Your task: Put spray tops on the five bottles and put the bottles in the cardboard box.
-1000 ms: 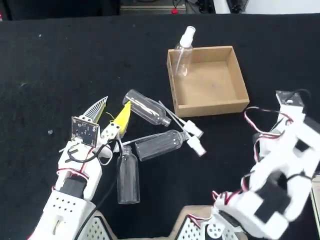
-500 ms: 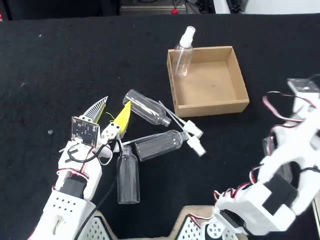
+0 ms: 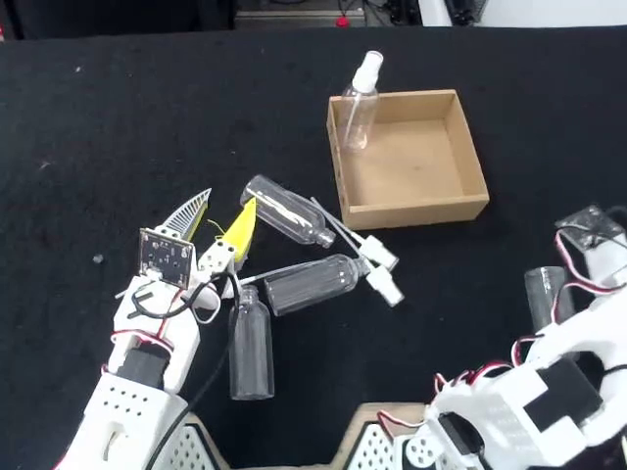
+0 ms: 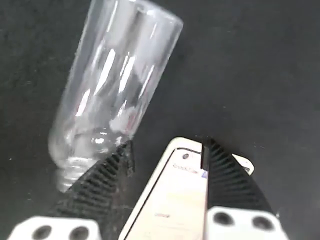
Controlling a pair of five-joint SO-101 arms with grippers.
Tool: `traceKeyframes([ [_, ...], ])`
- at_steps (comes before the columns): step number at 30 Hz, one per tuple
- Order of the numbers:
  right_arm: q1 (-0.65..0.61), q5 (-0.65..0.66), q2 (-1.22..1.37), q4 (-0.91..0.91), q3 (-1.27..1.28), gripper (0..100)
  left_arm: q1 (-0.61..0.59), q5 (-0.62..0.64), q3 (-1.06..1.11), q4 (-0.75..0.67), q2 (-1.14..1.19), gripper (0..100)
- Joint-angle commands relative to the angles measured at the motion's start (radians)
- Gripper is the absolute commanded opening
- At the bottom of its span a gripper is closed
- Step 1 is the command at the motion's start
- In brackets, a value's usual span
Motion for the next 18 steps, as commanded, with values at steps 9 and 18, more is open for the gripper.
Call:
traceKeyframes([
  [9,-0.103,-0.133,-0.099,0.265,0.068,19.4,0.033,-0.006,0.012,-0.017,-0.008,21],
  [18,-0.292,-0.405,-0.137,0.295,0.065,19.3,0.036,-0.008,0.021,-0.023,-0.006,21],
])
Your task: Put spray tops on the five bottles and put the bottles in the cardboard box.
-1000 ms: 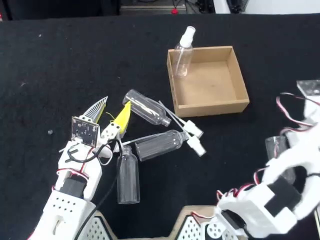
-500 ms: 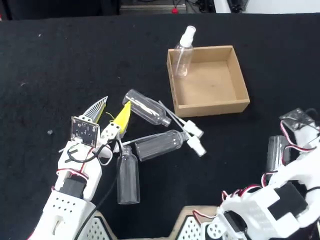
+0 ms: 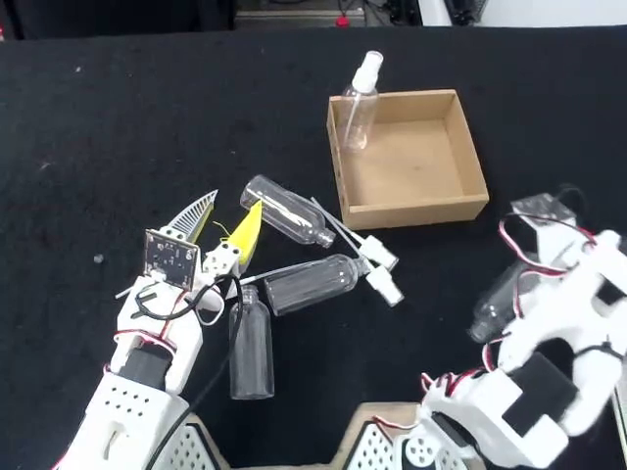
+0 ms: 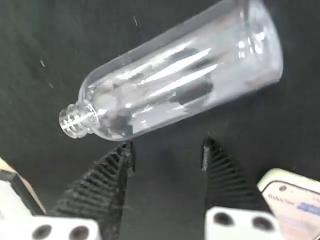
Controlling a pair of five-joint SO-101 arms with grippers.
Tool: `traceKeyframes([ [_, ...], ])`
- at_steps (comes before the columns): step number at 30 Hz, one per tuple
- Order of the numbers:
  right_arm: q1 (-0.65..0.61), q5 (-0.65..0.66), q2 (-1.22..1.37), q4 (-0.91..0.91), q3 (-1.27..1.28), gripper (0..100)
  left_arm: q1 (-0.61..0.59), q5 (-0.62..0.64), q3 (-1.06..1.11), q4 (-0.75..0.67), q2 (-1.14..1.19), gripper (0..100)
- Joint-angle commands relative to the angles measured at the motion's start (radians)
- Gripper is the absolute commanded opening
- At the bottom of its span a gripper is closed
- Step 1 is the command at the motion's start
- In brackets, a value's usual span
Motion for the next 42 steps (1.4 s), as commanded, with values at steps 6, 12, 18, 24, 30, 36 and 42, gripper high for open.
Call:
traceKeyframes([
  [6,-0.078,-0.135,-0.054,0.290,-0.139,19.4,0.008,-0.008,0.021,-0.023,-0.006,21],
  [12,-0.055,0.100,-0.047,0.296,-0.271,19.4,0.008,-0.008,0.021,-0.023,-0.006,21],
  [18,0.100,0.738,-0.054,0.199,-0.283,19.4,0.005,-0.008,0.019,-0.023,-0.006,21],
  [24,0.232,0.987,-0.044,0.106,-0.242,19.4,0.005,-0.008,0.018,-0.023,-0.008,21],
  [30,0.272,0.991,-0.054,0.049,-0.176,19.5,0.008,-0.008,0.018,-0.023,-0.008,21],
  [36,0.226,0.993,-0.054,0.048,-0.185,32.8,0.007,-0.008,0.018,-0.023,-0.008,21],
  [42,0.163,1.128,-0.054,0.049,-0.168,40.2,0.004,-0.008,0.018,-0.023,-0.008,21],
])
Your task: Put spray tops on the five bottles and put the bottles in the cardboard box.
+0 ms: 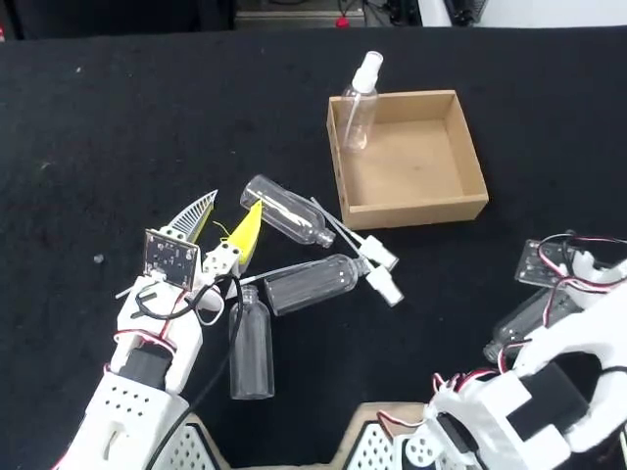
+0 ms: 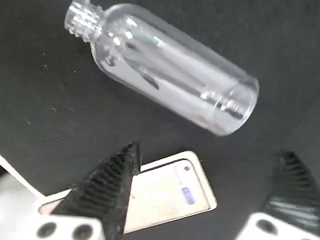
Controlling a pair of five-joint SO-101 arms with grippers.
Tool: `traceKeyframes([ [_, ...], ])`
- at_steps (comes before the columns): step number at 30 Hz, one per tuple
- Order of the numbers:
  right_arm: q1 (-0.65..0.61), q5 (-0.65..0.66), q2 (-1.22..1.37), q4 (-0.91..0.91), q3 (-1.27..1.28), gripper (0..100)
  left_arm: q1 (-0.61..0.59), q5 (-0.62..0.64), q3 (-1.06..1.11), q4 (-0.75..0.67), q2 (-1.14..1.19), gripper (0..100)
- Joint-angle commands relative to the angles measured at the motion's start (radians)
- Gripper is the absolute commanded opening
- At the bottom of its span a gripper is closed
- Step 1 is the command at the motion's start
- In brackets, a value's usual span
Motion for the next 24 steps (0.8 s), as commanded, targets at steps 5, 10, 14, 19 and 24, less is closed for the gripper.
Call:
traceKeyframes([
  [5,-0.071,0.258,-0.056,-0.015,0.073,40.2,0.004,-0.008,0.018,-0.023,-0.008,21],
  [10,-0.087,0.279,-0.056,-0.025,0.096,40.2,0.004,-0.008,0.018,-0.023,-0.008,21],
  [14,-0.097,0.279,-0.054,-0.127,0.193,40.2,0.004,-0.008,0.018,-0.023,-0.008,21],
  [19,-0.092,0.281,-0.054,-0.358,0.357,40.2,0.004,-0.008,0.018,-0.023,-0.008,21],
  [24,-0.095,0.233,-0.054,-0.411,0.397,36.1,0.004,-0.008,0.018,-0.023,-0.008,21],
])
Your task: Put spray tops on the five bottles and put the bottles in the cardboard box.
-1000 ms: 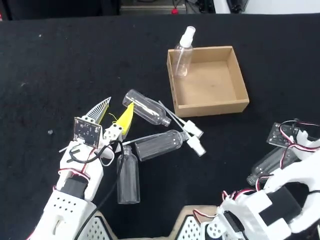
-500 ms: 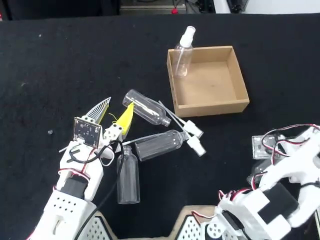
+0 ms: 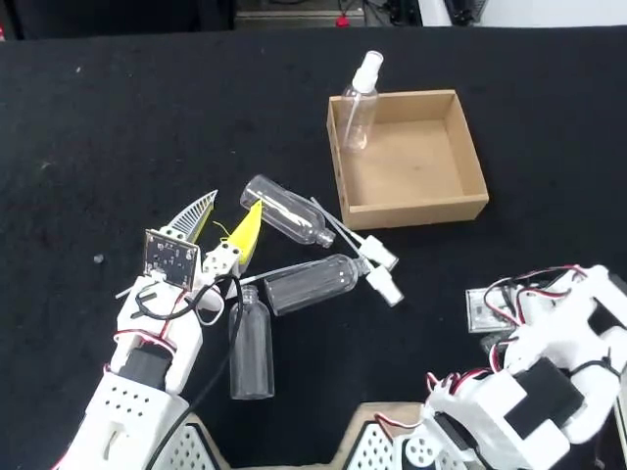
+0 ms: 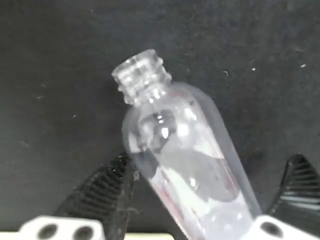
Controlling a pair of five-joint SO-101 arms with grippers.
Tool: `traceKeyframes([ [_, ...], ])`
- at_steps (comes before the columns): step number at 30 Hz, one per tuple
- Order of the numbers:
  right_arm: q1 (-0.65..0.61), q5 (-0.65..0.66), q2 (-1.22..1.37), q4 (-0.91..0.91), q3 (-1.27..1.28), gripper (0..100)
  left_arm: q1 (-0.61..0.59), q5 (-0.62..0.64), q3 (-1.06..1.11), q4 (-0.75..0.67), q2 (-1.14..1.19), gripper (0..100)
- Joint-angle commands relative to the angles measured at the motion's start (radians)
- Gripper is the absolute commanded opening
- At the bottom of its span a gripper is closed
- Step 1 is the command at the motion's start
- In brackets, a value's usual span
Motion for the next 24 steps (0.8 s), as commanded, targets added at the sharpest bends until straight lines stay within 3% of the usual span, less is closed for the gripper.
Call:
traceKeyframes([
  [1,-0.014,-0.074,-0.054,-0.031,0.001,31.2,0.004,-0.008,0.018,-0.023,-0.008,21],
  [5,-0.038,-0.253,-0.054,-0.031,0.001,1.8,0.004,-0.008,0.018,-0.023,-0.008,21],
  [6,-0.046,-0.311,-0.054,-0.031,-0.001,1.0,0.004,-0.008,0.018,-0.023,-0.008,21],
  [8,-0.052,-0.456,-0.054,-0.031,-0.001,7.0,0.004,-0.008,0.018,-0.023,-0.008,21],
  [11,-0.061,-0.709,-0.054,-0.031,-0.002,4.4,0.004,-0.008,0.018,-0.023,-0.008,21],
  [18,-0.011,-1.629,-0.044,-0.034,-0.076,2.0,0.005,-0.008,0.018,-0.023,-0.008,21],
  [20,-0.006,-1.751,-0.045,-0.006,-0.117,4.3,0.004,-0.008,0.018,-0.023,-0.008,21],
  [24,-0.037,-1.768,-0.045,0.204,-0.194,22.1,0.004,-0.008,0.018,-0.023,-0.008,21],
])
